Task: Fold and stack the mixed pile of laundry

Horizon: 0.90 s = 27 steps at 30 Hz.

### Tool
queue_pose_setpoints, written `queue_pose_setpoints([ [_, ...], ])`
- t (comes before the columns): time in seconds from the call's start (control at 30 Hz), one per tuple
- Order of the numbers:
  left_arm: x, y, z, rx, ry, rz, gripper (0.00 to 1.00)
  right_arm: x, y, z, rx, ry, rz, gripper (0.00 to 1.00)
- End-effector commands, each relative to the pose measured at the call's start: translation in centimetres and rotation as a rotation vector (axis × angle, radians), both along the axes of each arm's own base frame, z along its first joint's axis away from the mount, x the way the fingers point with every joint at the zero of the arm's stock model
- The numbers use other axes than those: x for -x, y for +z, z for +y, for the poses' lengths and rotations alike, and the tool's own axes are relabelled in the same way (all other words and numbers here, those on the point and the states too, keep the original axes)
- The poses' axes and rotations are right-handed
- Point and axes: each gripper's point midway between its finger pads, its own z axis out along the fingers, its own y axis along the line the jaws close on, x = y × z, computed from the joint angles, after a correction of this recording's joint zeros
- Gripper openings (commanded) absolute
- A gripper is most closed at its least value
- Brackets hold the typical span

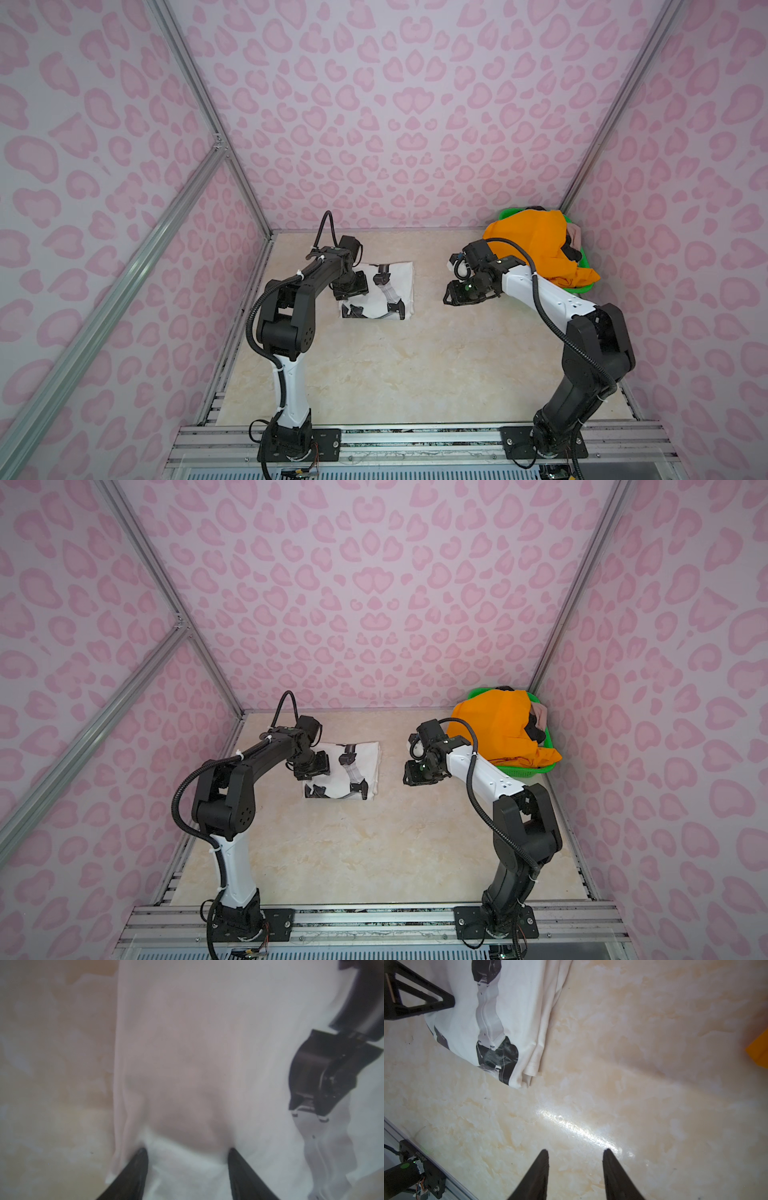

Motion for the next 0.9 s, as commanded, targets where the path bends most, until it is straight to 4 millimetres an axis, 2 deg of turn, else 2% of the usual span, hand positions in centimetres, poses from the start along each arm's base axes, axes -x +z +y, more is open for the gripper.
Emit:
queue_pose_setpoints([
  [0.0,-0.6,-1.7,0.3,-0.025,0.025,0.006,0.60,0.4,-0.2,0.0,0.004,0.001,0.015,0.44],
  [0.2,-0.8,-4.2,2.9,-0.077,0.165,0.075,0.50,0.7,0.0,-0.4,0.019,-0.004,0.017,0.44],
  [0.3,-1.3,-4.1,3.8,-0.037,0.225,0.077,0.47,0.8,0.4,-0.6,0.024,-0.005,0.011,0.44],
  [0.4,-1.8,-3.7,5.9,-0.100,0.252,0.090,0.46,1.0,0.9,-0.6,0.024,-0.003,0.009,0.44],
  [0.53,-2.4,-4.1,8.4,-0.105,0.287,0.131,0.46,1.2,1.6,-0.8,0.022,0.000,-0.002,0.44],
  [0.67,-4.2,-3.6,11.5,-0.134,0.309,0.140,0.46,1.5,2.5,-1.1,0.029,0.002,-0.014,0.44],
  [0.87,-8.0,-2.7,16.7,-0.202,0.343,0.140,0.46,2.3,3.7,-2.1,0.044,0.007,-0.031,0.44],
])
